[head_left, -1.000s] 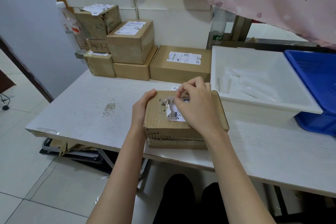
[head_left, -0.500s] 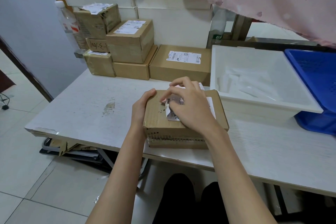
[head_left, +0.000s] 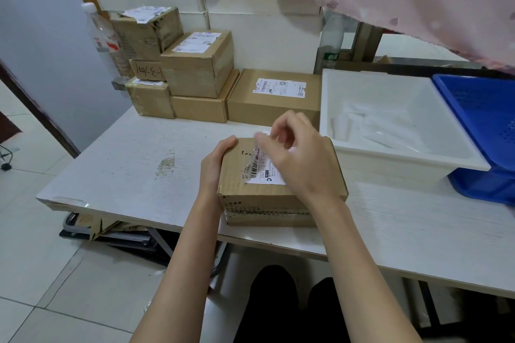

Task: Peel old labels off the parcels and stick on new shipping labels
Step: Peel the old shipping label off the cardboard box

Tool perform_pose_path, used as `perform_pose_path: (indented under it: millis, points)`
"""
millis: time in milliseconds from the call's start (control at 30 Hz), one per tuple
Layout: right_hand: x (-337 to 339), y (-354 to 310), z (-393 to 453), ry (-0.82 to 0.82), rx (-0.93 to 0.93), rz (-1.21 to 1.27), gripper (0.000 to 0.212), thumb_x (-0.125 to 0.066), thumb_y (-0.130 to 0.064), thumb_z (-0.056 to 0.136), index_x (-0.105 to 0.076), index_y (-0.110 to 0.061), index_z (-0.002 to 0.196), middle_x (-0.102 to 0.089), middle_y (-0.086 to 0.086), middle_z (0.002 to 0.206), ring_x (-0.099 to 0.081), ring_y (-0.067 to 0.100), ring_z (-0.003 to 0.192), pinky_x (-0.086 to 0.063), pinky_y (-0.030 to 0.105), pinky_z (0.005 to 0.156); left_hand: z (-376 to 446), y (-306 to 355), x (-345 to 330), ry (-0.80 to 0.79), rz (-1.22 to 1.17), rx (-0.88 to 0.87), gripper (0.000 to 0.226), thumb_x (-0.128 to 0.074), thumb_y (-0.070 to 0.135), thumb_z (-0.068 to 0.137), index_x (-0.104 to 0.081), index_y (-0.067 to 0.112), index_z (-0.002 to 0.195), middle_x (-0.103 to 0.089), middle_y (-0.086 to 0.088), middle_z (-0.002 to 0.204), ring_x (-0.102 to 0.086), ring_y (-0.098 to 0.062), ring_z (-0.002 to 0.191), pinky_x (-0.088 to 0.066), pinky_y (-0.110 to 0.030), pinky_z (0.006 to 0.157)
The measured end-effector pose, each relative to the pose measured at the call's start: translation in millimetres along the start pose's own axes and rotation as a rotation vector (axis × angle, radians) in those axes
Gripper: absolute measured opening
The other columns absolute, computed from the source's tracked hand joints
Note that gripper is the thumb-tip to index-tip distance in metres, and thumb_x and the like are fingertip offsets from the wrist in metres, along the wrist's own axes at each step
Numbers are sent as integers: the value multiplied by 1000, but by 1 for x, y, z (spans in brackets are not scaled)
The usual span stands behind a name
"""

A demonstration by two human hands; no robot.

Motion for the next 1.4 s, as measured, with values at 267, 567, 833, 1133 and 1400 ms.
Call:
perform_pose_path:
  millis: [267,567,833,1133,1400]
  points:
    - [-29,4,-3,-227,55,-180,20,-69,-26,68,-54,-18,57,-49,-12,50,-48,8,56,-43,29,82,3,-1,2,10,12,19,45,-79,47,61,-67,12,86,-62,-9,86,-59,-25,77,-45,-37,71]
    - [-15,32,4,-119,-173,-54,21,-56,-23,79,-51,-17,59,-49,-9,49,-44,9,54,-35,28,57,2,-4,2,20,7,22,38,-78,48,59,-70,17,79,-65,-7,85,-60,-26,82,-45,-41,78]
    - [-18,12,0,-152,-97,-224,59,-53,-69,83,-58,-11,71,-61,-5,63,-56,11,68,-37,29,64,-1,-3,1,25,4,39,52,-80,52,59,-67,12,89,-60,-14,92,-57,-30,85,-44,-44,78]
    - [-13,22,6,5,-66,-255,16,-56,-19,81,-57,-7,70,-53,0,63,-55,27,71,-30,29,61,-1,-3,1,27,12,31,39,-77,47,63,-69,16,85,-64,-10,93,-60,-27,85,-45,-42,79]
    - [-17,23,4,-124,-169,-159,43,-46,-55,94,-46,-17,72,-54,-10,60,-51,7,67,-37,33,74,-2,0,2,47,38,10,47,-76,50,64,-67,13,91,-61,-13,96,-57,-30,88,-43,-44,81]
Point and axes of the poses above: each hand's wrist, its own z-axis towards the middle knuckle, its own x-axis out of the back of the hand, y = z × x, the point moved 10 cm from there along z, towards the middle knuckle
